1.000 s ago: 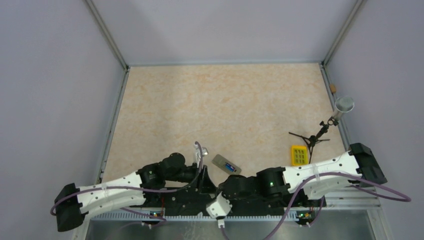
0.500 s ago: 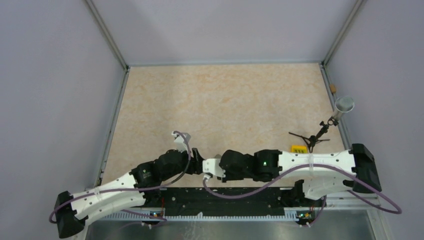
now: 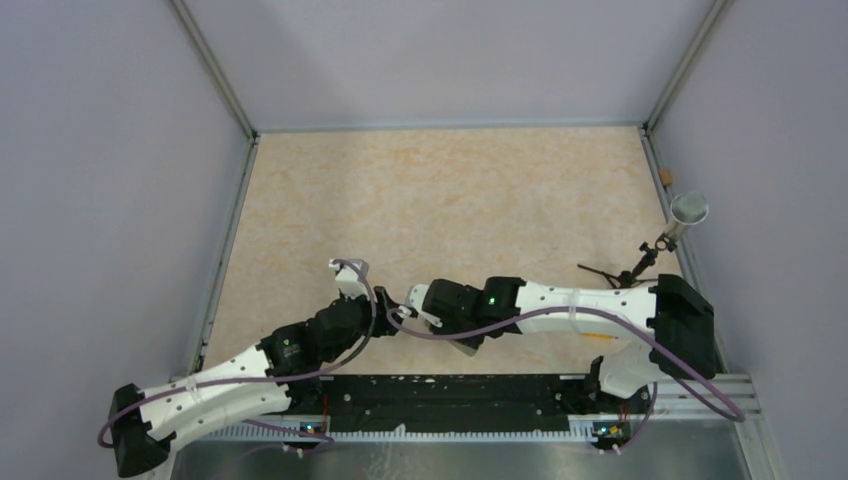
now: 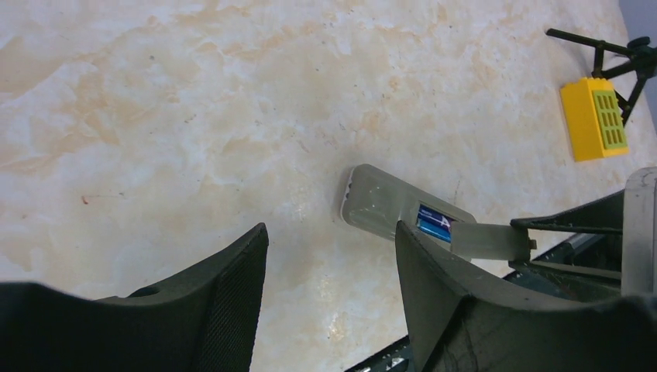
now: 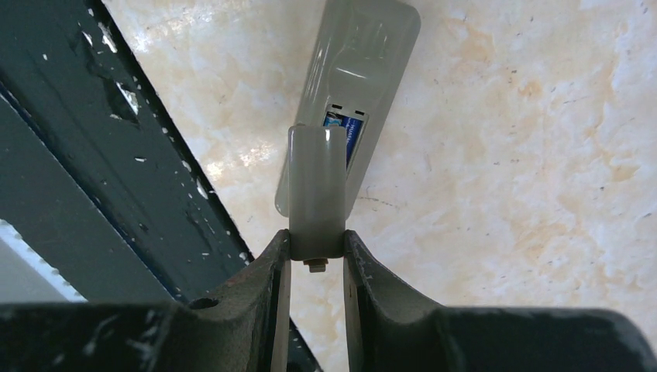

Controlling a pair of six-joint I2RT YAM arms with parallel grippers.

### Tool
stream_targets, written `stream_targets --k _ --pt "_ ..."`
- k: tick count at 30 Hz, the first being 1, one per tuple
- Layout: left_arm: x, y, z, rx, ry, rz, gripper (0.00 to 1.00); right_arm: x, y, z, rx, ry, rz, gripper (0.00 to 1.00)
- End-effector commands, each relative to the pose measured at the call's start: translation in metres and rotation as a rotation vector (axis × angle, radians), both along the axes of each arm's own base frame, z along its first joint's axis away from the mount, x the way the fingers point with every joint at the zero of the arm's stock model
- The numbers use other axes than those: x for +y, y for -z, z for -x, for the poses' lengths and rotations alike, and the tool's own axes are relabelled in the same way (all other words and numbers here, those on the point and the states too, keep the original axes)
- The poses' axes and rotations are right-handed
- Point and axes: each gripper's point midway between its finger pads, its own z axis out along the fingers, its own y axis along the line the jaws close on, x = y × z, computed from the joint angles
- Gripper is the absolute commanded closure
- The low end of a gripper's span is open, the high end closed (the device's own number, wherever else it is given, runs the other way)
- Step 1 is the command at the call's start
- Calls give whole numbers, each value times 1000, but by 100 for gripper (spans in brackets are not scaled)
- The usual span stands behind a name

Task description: Load the batteries into the remote control

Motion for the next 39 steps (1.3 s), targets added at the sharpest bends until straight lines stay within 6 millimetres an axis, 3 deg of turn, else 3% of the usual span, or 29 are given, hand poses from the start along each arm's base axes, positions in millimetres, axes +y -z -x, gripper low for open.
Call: stream_targets --k 1,15,39 --pt "18 9 -13 -45 -86 -66 38 7 4 4 45 92 -35 100" --pt "21 18 -14 -59 -93 -69 38 -1 27 -6 49 235 12 100" --pt "19 20 -15 -49 -89 -82 39 -7 42 -14 37 288 43 100"
